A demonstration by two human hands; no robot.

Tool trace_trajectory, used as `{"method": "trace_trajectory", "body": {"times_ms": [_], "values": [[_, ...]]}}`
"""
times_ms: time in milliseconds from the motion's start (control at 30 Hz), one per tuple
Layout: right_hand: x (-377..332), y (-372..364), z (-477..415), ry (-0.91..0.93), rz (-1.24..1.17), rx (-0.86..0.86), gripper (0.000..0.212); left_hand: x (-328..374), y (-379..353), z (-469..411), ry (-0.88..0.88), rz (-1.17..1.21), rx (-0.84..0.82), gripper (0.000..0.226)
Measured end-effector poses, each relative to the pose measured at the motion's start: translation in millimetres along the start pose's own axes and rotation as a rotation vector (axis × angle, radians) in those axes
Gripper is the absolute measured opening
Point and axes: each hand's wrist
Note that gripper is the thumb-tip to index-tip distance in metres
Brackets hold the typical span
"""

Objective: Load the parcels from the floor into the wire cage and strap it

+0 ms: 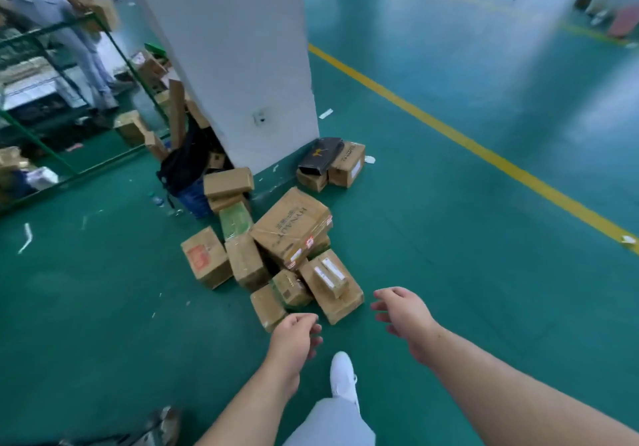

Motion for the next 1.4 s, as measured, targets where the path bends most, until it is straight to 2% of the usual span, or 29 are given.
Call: {"method": "trace_trajectory", "body": {"times_ms": [133,367,567,733,900,1033,1200,1400], "values": [[-55,22,-47,-0.008,-0.022,0.077,0.019,64,-40,-68,0.009,-0.078,-0.092,0.010],[-148,85,-103,-0.002,-0.126,0.213,0.021,212,-142,-135,-0.118,-0.207,-0.220,0.014],[-190,144,-180,-0.037,-0.191,0.284,0.020,266,-250,-185,-0.104,-0.221,-0.303,0.015],[-245,220,-272,-0.025,-0.184,0.286,0.019,318,-335,-226,-0.076,-0.240,-0.270,0.015],[-312,258,-350,0.001,-0.083,0.278,0.018,387,-370,-257,-0.115,-0.180,-0.208,0.014],[-378,235,-417,-0.009,0.011,0.173,0.018,428,-362,-295,-0.067,-0.062,-0.103,0.014],[-457,173,-493,0.004,0.120,-0.007,0.019,469,-344,-384,0.052,0.061,0.026,0.014],[-553,136,-568,0.013,0.244,-0.041,0.020,554,-335,-478,0.110,0.063,0.085,0.011]]}}
Point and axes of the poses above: each hand's wrist, its own z-axis away from the middle knuckle, its own y-axis out of the back of the hand, x = y × z, and after that the axes turned 3 degrees about x, right-handed
